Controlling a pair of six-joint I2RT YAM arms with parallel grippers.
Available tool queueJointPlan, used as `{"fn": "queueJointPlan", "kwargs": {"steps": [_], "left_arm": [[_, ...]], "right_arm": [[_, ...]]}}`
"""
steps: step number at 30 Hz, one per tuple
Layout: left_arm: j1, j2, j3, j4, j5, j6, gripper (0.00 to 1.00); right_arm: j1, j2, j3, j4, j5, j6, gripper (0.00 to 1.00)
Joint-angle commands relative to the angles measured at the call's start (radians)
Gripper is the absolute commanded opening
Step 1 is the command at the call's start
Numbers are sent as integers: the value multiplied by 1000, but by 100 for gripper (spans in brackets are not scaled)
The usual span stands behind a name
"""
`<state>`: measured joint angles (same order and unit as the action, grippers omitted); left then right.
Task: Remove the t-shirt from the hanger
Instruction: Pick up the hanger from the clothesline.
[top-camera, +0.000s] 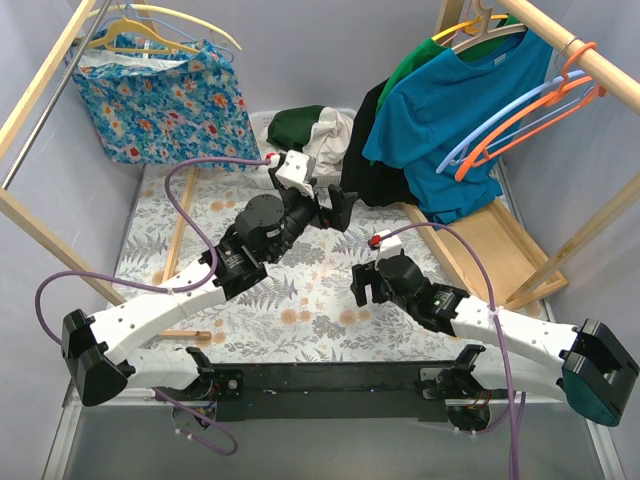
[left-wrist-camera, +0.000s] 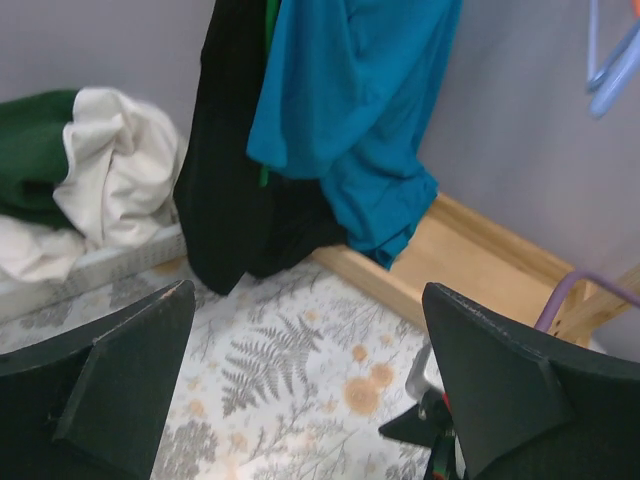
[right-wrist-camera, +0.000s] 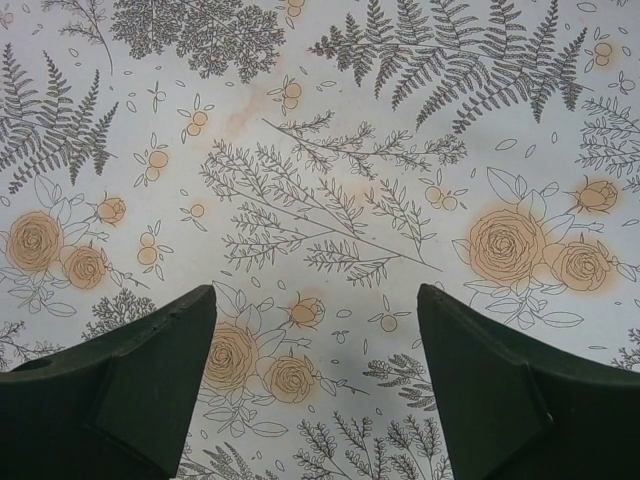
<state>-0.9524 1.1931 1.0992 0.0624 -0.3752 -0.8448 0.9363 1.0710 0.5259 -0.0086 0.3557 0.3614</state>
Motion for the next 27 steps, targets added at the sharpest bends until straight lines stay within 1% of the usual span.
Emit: {"fn": "queueJointPlan", "kwargs": {"steps": [1, 6, 7, 9, 10, 12, 13, 14, 15, 17, 18, 20, 21, 22, 24, 25, 27], "left_arm": [[29, 36, 54, 150, 137, 48, 98], [70, 54, 48, 309, 214, 87, 98], [96, 60, 50, 371, 279, 89, 98], [115, 89, 42, 465, 353, 116, 98], [138, 101, 48, 543, 433, 125, 98], [162, 161, 98, 592, 507, 133, 98], [193, 184, 119, 628, 542, 127, 97], [207, 216, 142, 639, 606, 119, 92], [221, 271, 199, 645, 634, 103, 89], [265, 334, 264, 626, 732, 78, 80], [274, 391, 289, 631, 772, 61, 77], [306, 442, 364, 636, 873, 41, 75], [322, 498, 392, 626, 896, 27, 72], [331, 526, 457, 617, 923, 20, 70], [346, 586, 522, 606, 978, 7, 66], [359, 640, 578, 605, 995, 3, 65], [368, 689, 648, 584, 1030, 1, 63]], "right_arm": [[2, -66, -29, 58, -12, 11, 88], [4, -101, -46, 47, -9, 4, 87], [4, -103, -50, 61, -17, 4, 86], [2, -100, -59, 78, -30, 5, 86], [2, -95, -60, 91, -38, 4, 86], [4, -73, -56, 113, -47, -6, 86], [2, -62, -46, 117, -53, -7, 85], [2, -48, -41, 124, -61, -13, 85], [4, -22, -34, 124, -76, -15, 84], [4, 3, -23, 139, -89, -19, 83], [2, 29, -21, 144, -93, -21, 83], [4, 50, -17, 147, -103, -22, 82], [2, 67, -15, 147, -109, -24, 82], [4, 75, -14, 150, -113, -24, 82], [4, 90, -26, 166, -126, -22, 81], [4, 93, -29, 174, -132, -21, 81], [4, 105, -37, 185, -144, -19, 81]]}}
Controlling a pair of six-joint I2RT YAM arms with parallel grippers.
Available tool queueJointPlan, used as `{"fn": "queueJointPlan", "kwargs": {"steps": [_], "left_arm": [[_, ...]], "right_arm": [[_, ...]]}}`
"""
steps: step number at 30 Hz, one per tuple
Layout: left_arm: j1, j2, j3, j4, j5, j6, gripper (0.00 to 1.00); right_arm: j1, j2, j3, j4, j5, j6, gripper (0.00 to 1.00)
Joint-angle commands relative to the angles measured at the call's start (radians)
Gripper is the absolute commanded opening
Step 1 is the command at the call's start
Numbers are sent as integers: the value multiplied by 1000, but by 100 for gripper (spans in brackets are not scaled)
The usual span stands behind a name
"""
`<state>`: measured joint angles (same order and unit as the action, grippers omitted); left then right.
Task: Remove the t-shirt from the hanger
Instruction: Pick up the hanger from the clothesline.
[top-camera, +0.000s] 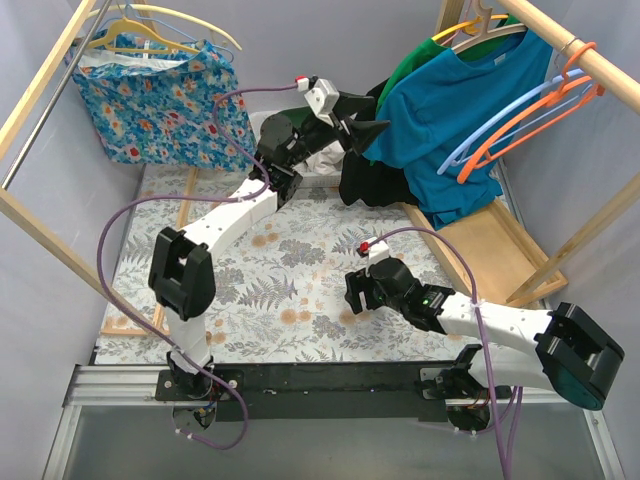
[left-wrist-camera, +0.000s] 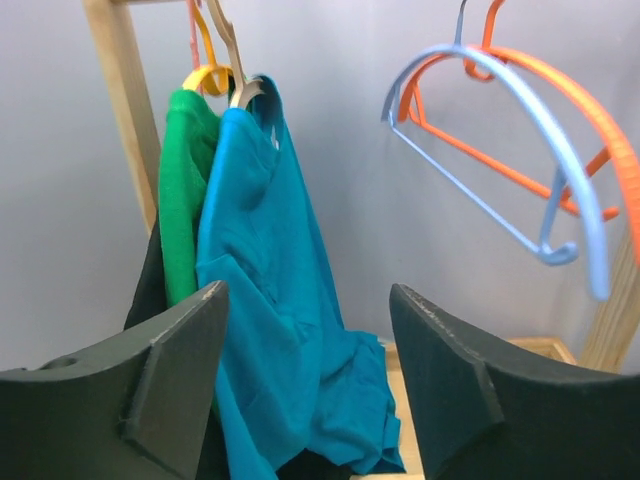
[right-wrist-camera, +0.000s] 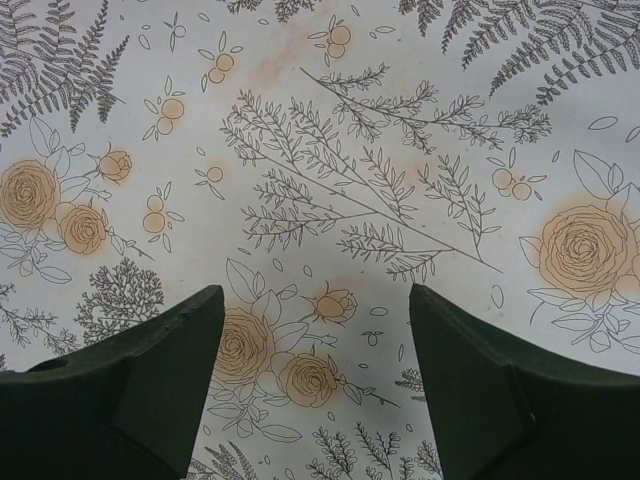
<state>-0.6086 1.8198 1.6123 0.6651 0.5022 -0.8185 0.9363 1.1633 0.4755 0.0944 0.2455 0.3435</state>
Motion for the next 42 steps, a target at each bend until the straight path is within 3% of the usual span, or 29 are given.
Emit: {"fn": "queueJointPlan", "kwargs": {"steps": [1, 5, 14, 25, 32, 42], "left_arm": [[29, 117, 168, -31, 160, -15, 62], [35, 235, 371, -87, 214, 28, 60], [36, 412, 636, -165, 256, 85, 58], [36, 469, 692, -124, 185, 133, 61], [36, 512, 805, -160, 179, 150, 63], [36, 550, 750, -177, 183, 139, 61]], "right_arm": [[4, 19, 15, 84, -43, -1, 81], [4, 38, 8, 97, -66, 5, 81], [4, 111, 28, 107, -92, 9, 79], [2, 156, 43, 111, -103, 15, 79], [4, 180, 44, 114, -110, 31, 78], [4, 182, 41, 110, -106, 32, 77]]}}
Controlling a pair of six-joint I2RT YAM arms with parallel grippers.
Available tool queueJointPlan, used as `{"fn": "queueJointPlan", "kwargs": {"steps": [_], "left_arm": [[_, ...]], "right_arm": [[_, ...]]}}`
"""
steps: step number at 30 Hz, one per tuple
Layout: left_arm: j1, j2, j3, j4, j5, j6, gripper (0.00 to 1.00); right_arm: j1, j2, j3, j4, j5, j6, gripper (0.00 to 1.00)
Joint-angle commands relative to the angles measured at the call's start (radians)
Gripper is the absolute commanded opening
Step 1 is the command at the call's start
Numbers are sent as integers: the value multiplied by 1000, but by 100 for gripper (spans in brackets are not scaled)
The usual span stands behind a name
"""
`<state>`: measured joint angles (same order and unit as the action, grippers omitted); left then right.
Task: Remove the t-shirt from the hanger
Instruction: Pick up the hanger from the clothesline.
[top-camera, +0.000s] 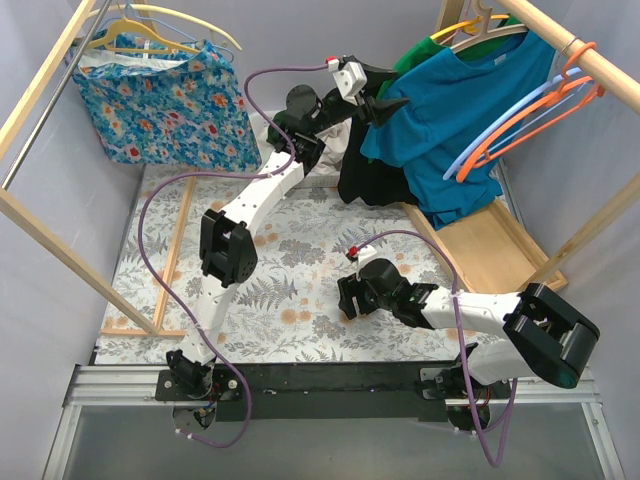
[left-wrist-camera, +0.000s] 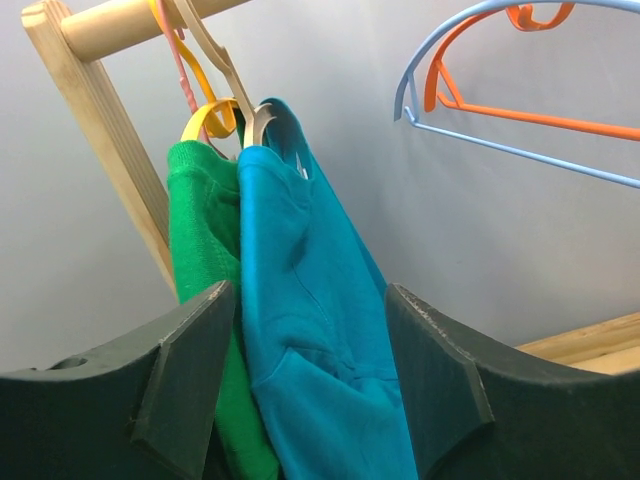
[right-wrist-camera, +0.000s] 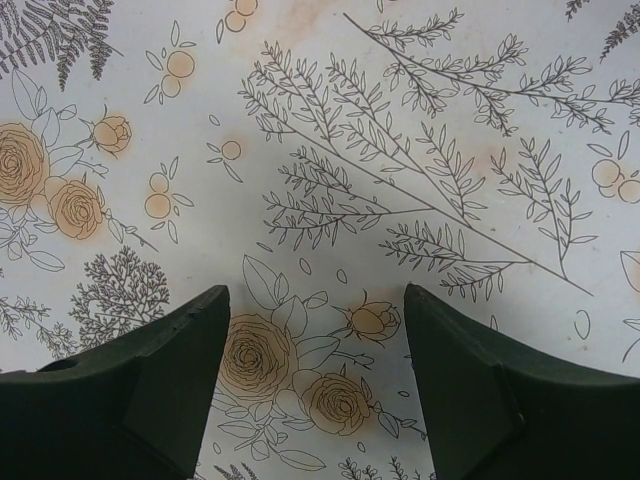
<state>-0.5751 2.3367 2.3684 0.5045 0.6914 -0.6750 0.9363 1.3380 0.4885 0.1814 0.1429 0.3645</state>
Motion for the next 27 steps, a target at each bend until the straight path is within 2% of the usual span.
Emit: {"fn": "queueJointPlan", "kwargs": {"steps": [1, 13, 17, 27], "left_arm": [[3, 36, -5, -17, -6, -8, 60], [1, 41, -74, -26, -27, -5, 57], [-3, 29, -93, 18, -72, -5, 63], [-38, 16, -92, 108, -95, -54, 61]], "right_arm": [[2, 9, 28, 23, -3, 11, 77], [4, 24, 27, 27, -2, 14, 77], [4, 30, 28, 29, -6, 16, 76], [4, 32, 28, 23, -3, 17, 76]]}}
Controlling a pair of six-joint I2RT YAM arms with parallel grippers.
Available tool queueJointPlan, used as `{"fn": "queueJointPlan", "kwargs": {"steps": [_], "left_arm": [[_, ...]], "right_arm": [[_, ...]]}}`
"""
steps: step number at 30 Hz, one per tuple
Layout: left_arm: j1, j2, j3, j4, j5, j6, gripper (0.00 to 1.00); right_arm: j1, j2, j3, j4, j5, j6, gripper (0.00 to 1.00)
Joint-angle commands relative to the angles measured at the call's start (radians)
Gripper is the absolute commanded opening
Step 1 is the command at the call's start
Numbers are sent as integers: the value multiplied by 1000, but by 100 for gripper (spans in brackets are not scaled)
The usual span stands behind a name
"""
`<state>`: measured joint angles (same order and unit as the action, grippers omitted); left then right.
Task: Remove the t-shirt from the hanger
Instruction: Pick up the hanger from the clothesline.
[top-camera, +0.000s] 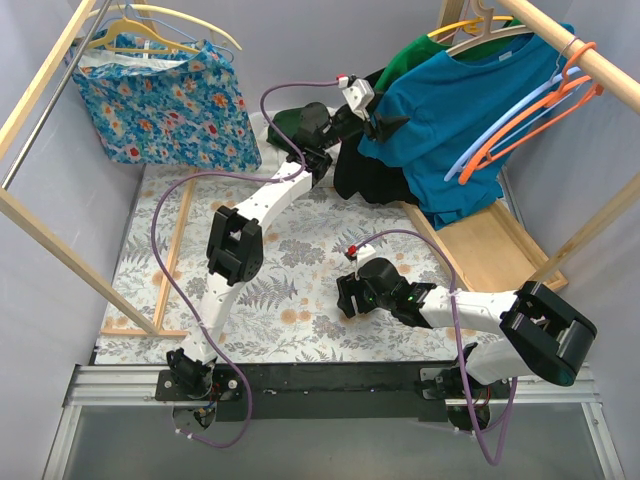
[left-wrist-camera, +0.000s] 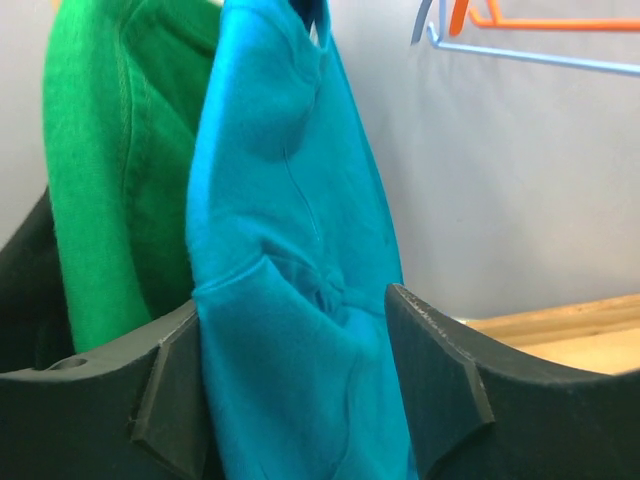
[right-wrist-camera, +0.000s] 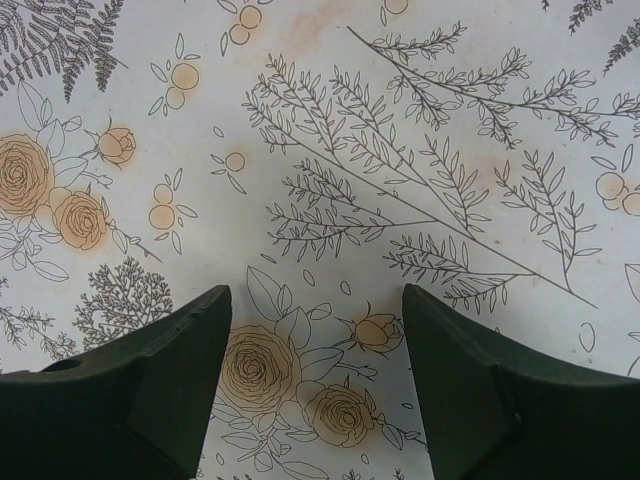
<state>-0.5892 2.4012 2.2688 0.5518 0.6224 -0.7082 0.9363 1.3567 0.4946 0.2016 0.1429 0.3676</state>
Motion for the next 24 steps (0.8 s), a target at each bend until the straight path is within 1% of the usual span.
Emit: {"fn": "queueJointPlan", "kwargs": {"steps": [1, 7, 11, 18, 20, 21, 24], "left_arm": [[-26, -48, 11, 63, -26, -30, 60], [-50, -62, 17, 59, 22, -34, 50], [-80, -111, -44, 56, 7, 19, 50], [-133, -181, -98, 25, -113, 136, 51], [-153, -201, -129, 45, -180, 165, 52], [-158, -214, -149, 56, -197, 174, 52], [-162, -215, -131, 57, -259, 165, 52]], "right_arm": [[4, 13, 22, 1, 0, 16, 76], [2, 1, 13, -5, 14, 17, 75], [4, -1, 9, -8, 18, 17, 75], [4, 4, 4, -11, 24, 17, 74], [4, 2, 5, -11, 26, 19, 74], [4, 4, 5, -10, 27, 17, 74], [4, 5, 5, -10, 24, 17, 74]]}}
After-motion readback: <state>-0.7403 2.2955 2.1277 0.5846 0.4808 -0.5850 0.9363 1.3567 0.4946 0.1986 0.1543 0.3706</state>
